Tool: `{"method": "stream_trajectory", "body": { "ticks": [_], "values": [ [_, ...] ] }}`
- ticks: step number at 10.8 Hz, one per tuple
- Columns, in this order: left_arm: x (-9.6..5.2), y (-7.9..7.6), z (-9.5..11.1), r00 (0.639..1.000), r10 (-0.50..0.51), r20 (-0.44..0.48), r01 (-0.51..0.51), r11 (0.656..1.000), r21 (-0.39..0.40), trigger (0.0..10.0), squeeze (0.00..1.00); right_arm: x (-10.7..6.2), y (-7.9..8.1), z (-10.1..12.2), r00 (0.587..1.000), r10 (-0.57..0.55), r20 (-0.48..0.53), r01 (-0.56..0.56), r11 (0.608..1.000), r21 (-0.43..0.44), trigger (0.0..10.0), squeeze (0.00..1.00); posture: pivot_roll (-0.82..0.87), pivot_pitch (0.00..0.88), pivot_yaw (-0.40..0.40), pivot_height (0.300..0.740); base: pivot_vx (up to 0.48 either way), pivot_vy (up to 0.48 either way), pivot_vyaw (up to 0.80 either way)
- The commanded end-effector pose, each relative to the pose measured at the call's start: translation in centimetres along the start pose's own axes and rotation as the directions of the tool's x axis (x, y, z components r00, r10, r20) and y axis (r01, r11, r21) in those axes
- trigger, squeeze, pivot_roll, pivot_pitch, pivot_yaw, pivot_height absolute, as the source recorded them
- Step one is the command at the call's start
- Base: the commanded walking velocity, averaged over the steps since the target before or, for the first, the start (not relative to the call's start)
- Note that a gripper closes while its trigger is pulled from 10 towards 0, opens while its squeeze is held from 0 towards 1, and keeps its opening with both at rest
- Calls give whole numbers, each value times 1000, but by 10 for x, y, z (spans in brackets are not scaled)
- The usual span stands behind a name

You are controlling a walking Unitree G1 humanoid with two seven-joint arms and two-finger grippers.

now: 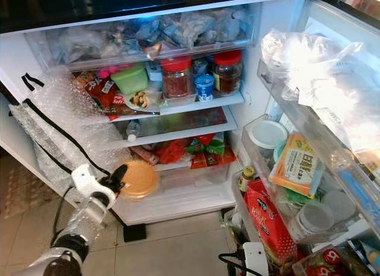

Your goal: Restocking fridge

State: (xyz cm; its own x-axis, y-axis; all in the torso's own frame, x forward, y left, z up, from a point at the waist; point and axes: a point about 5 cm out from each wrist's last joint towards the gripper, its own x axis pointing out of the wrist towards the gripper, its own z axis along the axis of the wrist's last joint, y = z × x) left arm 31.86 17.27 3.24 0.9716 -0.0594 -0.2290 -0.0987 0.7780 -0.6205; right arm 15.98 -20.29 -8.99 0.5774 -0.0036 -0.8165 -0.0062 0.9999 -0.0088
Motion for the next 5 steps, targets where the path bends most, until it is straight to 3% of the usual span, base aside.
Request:
{"method": "stream_trajectory", "body": {
  "ticks": [1,3,4,5],
  "values": [
    [1,-3,5,999,-23,43,26,998,-58,10000,0,-2,-3,-8,1000,-11,-28,11,1000,5,10000,0,-117,45,65,740,0,0,0],
    [-5,-5,3,992,-100,71,109,984,-141,10000,0,-2,0,-9,1000,-7,-31,7,1000,2,10000,0,-122,36,68,740,0,0,0],
    [-16,-7,0,976,-199,85,209,968,-137,10000,0,-2,0,-10,999,-5,-32,5,1000,-2,10000,0,-130,26,66,740,0,0,0],
    [-23,-5,-5,972,-226,70,233,964,-131,10000,0,-2,0,-10,999,-6,-33,6,1000,-2,10000,0,-130,24,66,740,0,0,0]
  ]
}}
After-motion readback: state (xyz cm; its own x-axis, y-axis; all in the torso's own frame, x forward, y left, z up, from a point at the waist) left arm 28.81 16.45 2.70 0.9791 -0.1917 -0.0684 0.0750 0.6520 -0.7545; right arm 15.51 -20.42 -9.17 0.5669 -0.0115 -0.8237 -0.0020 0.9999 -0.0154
